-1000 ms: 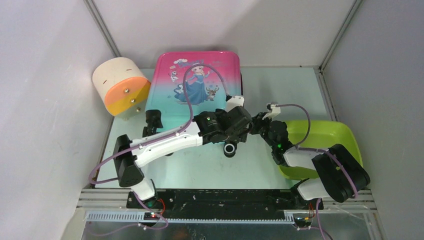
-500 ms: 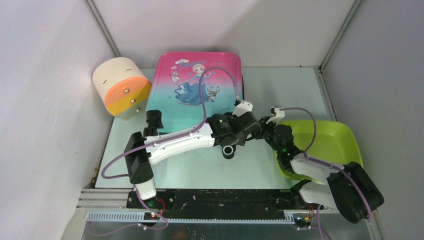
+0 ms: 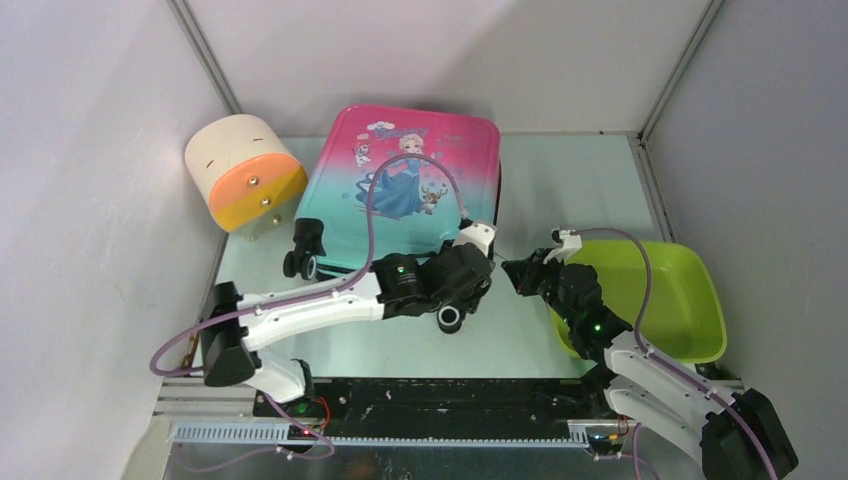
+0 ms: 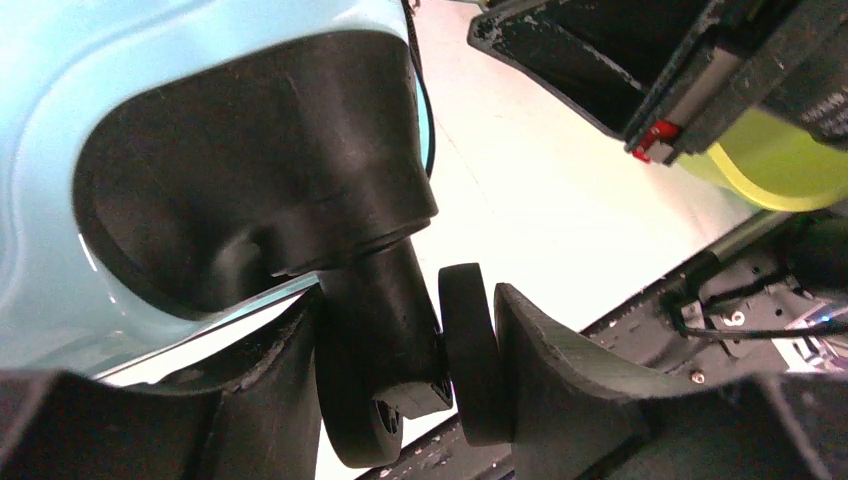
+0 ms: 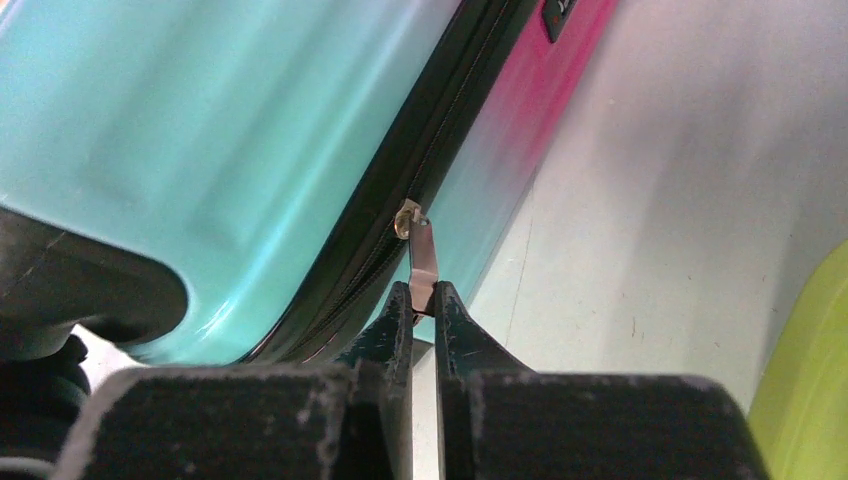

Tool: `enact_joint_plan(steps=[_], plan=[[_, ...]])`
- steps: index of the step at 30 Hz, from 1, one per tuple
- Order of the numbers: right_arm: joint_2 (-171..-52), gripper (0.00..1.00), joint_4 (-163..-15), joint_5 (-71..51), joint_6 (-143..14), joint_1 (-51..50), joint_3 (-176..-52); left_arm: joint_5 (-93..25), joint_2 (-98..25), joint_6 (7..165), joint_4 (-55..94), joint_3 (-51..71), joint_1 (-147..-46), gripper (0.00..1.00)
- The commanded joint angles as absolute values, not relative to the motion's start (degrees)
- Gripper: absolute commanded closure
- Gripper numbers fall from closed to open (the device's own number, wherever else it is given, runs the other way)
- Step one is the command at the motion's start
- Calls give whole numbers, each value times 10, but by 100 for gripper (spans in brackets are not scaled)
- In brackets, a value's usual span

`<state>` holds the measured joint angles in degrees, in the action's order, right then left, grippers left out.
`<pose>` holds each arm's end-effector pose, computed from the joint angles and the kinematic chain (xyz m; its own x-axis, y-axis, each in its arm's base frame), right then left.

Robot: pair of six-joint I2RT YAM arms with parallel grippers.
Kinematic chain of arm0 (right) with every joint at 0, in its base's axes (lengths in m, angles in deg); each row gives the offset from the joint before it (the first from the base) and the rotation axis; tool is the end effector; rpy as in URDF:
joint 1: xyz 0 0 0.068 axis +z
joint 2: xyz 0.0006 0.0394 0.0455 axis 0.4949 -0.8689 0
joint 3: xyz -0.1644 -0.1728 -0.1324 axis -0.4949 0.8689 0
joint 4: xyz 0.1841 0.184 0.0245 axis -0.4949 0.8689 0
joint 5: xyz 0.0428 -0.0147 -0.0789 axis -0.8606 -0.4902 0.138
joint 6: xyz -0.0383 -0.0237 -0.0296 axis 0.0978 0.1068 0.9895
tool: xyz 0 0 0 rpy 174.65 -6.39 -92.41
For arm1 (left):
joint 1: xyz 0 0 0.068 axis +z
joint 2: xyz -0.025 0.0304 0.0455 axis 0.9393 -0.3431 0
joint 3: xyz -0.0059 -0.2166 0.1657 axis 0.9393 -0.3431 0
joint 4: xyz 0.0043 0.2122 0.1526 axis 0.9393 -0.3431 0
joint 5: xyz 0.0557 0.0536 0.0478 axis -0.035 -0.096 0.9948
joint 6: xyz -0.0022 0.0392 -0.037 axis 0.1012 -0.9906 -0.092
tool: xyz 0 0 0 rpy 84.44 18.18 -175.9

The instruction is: Open, take out, and arrange the luggage

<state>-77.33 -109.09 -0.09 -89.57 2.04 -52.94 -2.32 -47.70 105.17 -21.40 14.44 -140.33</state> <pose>0.1592 0.0965 0.2009 -0.4252 0.3617 -0.8297 -0.3111 0.8024 0.5093 0.1228 -0.3024 0.3142 -0.6150 0.3237 -0.7190 0.5366 0.8399 -0.0809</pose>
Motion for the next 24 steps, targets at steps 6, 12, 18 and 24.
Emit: enact_joint_plan(steps=[6, 12, 18, 24], plan=[[-755, 100, -1118, 76, -849, -11, -551, -169, -368, 940, -103, 73, -1444, 100], [-786, 100, -1161, 5, -821, -90, -569, -188, -348, 928, -96, 54, -1453, 100], [-841, 100, -1204, -47, -806, -136, -590, -214, -322, 915, -70, 25, -1456, 100], [-902, 100, -1244, -56, -790, -169, -614, -246, -307, 899, -63, 6, -1456, 100]])
